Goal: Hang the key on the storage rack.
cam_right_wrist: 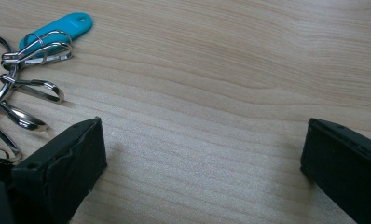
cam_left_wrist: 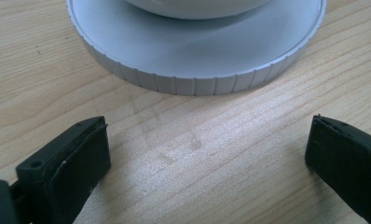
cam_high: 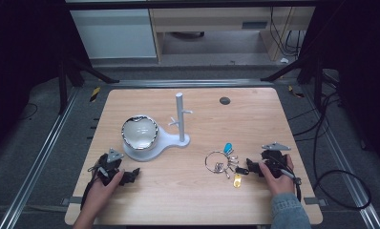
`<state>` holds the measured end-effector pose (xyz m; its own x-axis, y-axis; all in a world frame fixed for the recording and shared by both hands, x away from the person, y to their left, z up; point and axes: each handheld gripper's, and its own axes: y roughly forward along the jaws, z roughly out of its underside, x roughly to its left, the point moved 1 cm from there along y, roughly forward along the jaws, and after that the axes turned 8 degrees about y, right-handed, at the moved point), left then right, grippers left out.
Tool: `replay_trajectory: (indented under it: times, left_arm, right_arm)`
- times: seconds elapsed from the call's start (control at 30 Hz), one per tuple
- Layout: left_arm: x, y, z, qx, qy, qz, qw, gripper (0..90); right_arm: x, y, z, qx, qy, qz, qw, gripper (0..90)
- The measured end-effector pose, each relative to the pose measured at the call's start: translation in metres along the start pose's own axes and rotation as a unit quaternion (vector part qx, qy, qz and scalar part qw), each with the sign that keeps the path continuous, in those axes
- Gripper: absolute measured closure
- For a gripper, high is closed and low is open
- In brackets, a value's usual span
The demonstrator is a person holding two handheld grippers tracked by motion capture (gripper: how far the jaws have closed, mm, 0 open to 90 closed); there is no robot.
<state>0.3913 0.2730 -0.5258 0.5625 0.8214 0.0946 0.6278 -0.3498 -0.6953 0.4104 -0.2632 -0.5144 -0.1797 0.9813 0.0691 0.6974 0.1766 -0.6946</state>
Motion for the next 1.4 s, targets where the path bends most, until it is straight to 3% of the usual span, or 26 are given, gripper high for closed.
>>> replay_trajectory:
  times: [0.47,0.5,0.67,0.77,0.8,0.93,1.03,1.07,1.23,1.4]
  left_arm:
    - [-0.001,0.000,0.000,-0.001,-0.001,0.000,1.0000,0.0]
    - [-0.001,0.000,0.000,-0.001,-0.001,0.000,1.0000,0.0]
    - [0.000,0.000,0.000,-0.001,0.001,0.001,1.0000,0.0]
    - [-0.001,0.000,0.000,-0.002,0.000,0.001,1.0000,0.0]
    - [-0.001,0.000,0.000,-0.002,0.000,0.001,1.0000,0.0]
    - [-0.001,0.000,0.000,-0.002,-0.001,0.001,1.0000,0.0]
    - [0.000,0.000,0.000,-0.001,0.001,0.001,1.0000,0.0]
    - [0.000,0.000,0.000,-0.001,0.001,0.001,1.0000,0.0]
    - [-0.001,0.000,0.000,-0.002,0.000,0.001,1.0000,0.0]
    - [0.000,0.000,0.000,-0.001,0.001,0.001,1.0000,0.0]
  right_arm:
    - [0.000,-0.004,0.004,-0.001,-0.006,-0.010,0.9999,2.3]
    - [-0.001,-0.006,0.002,0.003,-0.009,-0.013,0.9999,10.3]
    - [-0.002,-0.015,-0.009,0.003,-0.019,-0.040,0.9990,19.8]
    - [0.003,-0.023,-0.029,0.020,-0.062,-0.055,0.9963,29.4]
    - [0.003,-0.023,-0.029,0.020,-0.062,-0.055,0.9963,29.4]
    - [0.012,-0.028,-0.051,0.036,-0.094,-0.081,0.9917,38.1]
    - [0.020,-0.027,-0.063,0.051,-0.125,-0.097,0.9861,47.9]
    - [0.020,-0.027,-0.063,0.051,-0.125,-0.097,0.9861,47.9]
    - [0.032,-0.020,-0.070,0.077,-0.153,-0.117,0.9782,61.8]
    - [0.046,-0.012,-0.069,0.105,-0.190,-0.131,0.9672,71.2]
